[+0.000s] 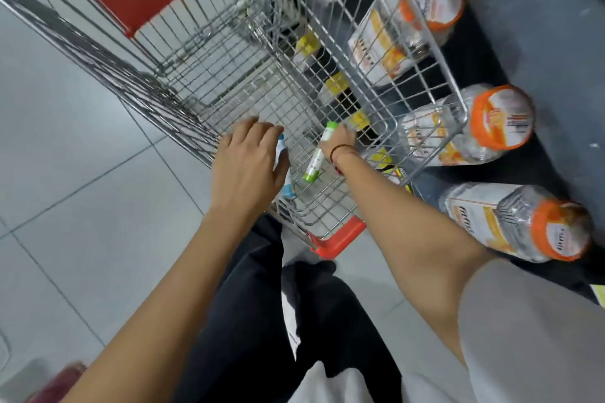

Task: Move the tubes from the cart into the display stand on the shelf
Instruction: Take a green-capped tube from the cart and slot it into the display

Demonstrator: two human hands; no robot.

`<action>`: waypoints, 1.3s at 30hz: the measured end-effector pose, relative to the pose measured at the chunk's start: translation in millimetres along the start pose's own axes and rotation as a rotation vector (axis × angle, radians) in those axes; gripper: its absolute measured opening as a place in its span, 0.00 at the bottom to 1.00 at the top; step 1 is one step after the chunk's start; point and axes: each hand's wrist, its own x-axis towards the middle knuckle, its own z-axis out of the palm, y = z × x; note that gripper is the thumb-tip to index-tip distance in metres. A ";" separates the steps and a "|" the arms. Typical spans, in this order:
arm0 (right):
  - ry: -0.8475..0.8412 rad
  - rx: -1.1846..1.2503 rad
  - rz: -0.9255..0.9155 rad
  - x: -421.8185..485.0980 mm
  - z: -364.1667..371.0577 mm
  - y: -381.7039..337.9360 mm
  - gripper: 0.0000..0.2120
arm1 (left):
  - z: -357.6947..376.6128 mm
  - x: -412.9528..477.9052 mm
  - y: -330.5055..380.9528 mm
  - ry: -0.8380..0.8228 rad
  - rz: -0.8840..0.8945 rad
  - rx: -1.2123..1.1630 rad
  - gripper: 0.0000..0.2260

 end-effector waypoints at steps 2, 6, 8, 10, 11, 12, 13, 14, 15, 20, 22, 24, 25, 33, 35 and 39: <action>0.052 0.016 0.031 22.2 -0.2 -1.7 0.34 | 1.6 1.0 0.3 -0.001 -0.015 0.015 0.15; 0.056 0.003 0.026 53.9 4.5 -5.9 0.32 | 4.4 2.0 0.4 0.012 -0.027 0.021 0.16; 0.068 -0.026 0.013 60.4 9.8 -7.9 0.28 | 6.1 1.5 -0.6 0.022 -0.018 0.019 0.16; 0.087 -0.054 -0.010 64.4 13.6 -8.8 0.24 | 7.6 1.5 -1.2 0.035 -0.013 0.017 0.16; 0.092 -0.061 -0.017 64.1 13.8 -9.2 0.23 | 8.3 1.4 -1.3 0.043 -0.010 0.018 0.15; 0.093 -0.063 -0.021 63.9 13.8 -9.3 0.22 | 8.9 1.4 -1.4 0.056 -0.007 0.022 0.14; 0.091 -0.057 -0.023 62.4 12.3 -9.4 0.21 | 9.4 1.3 -1.4 0.071 -0.002 0.026 0.14; 0.091 -0.043 -0.023 60.6 10.5 -9.0 0.21 | 9.7 1.0 -1.6 0.085 0.004 0.028 0.13; 0.094 -0.022 -0.020 57.7 7.8 -8.3 0.20 | 10.0 0.7 -1.6 0.096 0.009 0.027 0.13; 0.088 0.040 -0.060 32.0 -16.8 -6.5 0.16 | 7.7 -0.4 -0.1 0.118 0.021 0.032 0.09; 0.086 0.038 -0.109 14.7 -27.8 -5.8 0.15 | 6.4 -1.1 0.2 0.114 0.030 0.032 0.09; 0.098 0.054 -0.143 -4.0 -39.6 -2.7 0.15 | 5.8 -2.1 0.3 0.101 0.034 0.015 0.08; 0.111 0.065 -0.163 -14.2 -46.7 -0.9 0.15 | 5.7 -2.5 0.4 0.097 0.037 0.012 0.08; 0.335 0.230 -0.292 -102.6 -136.9 28.2 0.17 | -0.9 -3.0 12.9 0.014 0.060 -0.044 0.15; 0.415 0.269 -0.307 -127.8 -164.2 40.1 0.17 | -2.9 -1.0 30.5 0.025 0.124 -0.083 0.16; 0.636 0.308 -0.334 -184.1 -218.1 71.5 0.13 | -13.7 14.1 88.1 0.065 0.303 -0.150 0.18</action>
